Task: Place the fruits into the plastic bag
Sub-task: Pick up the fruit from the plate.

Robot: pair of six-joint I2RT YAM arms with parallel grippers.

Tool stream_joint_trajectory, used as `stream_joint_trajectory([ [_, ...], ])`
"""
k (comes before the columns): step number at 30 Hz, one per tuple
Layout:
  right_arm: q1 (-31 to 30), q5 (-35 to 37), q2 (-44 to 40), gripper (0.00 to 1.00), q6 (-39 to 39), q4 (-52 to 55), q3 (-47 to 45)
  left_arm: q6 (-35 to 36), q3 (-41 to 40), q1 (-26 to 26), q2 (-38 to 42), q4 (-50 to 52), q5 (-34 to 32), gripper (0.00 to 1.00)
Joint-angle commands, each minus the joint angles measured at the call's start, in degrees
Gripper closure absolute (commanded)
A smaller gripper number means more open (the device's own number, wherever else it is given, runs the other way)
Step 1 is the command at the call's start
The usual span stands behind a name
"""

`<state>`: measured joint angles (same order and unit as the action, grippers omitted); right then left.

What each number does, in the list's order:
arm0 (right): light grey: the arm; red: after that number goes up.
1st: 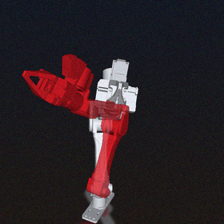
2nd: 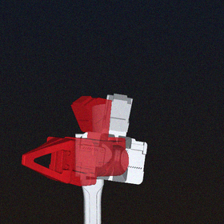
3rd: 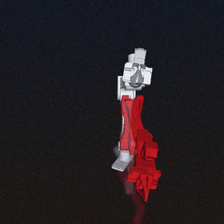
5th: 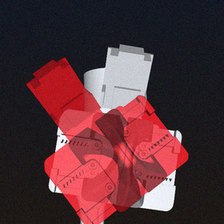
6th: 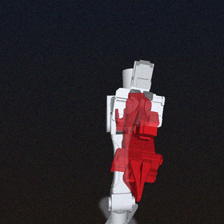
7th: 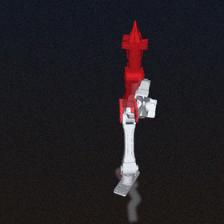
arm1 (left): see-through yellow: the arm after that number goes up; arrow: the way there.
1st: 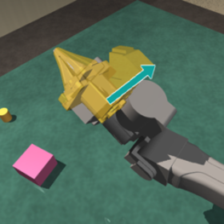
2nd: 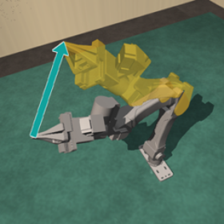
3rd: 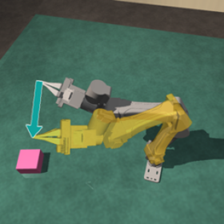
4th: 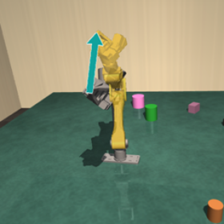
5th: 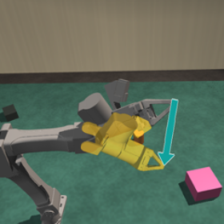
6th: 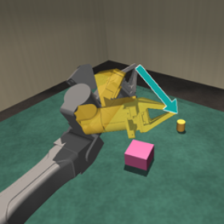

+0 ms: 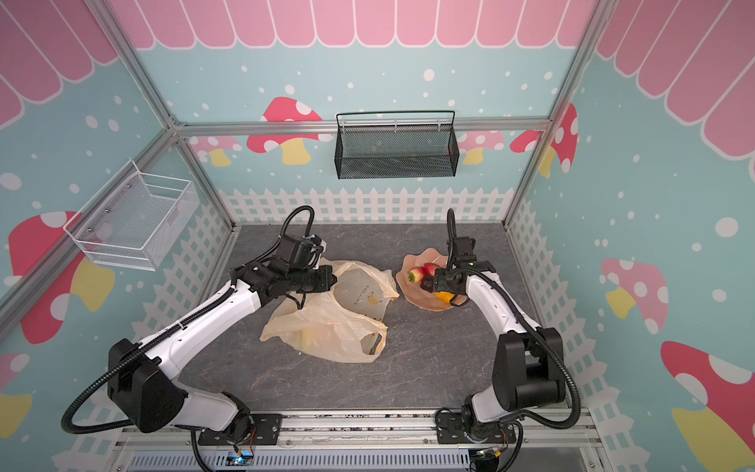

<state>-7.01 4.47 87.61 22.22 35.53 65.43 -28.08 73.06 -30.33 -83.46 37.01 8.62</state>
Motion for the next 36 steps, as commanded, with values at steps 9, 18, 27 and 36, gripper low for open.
stream_joint_trajectory([
  [9,1.1,-0.4,9.2,0.22,-3.1,-4.6,-0.4,0.5,1.6,0.4,-0.7,0.5,0.3,1.0],
  [18,1.2,0.3,13.6,0.23,-3.8,-5.9,0.5,1.1,2.5,0.4,-1.1,1.3,0.1,1.0],
  [27,1.3,1.1,15.2,0.29,-4.3,-6.4,1.6,1.3,2.6,0.4,-1.2,1.6,0.0,1.0],
  [36,1.3,2.4,13.1,0.46,-4.3,-4.6,3.1,1.4,2.4,0.5,-0.9,1.7,-0.2,1.0],
])
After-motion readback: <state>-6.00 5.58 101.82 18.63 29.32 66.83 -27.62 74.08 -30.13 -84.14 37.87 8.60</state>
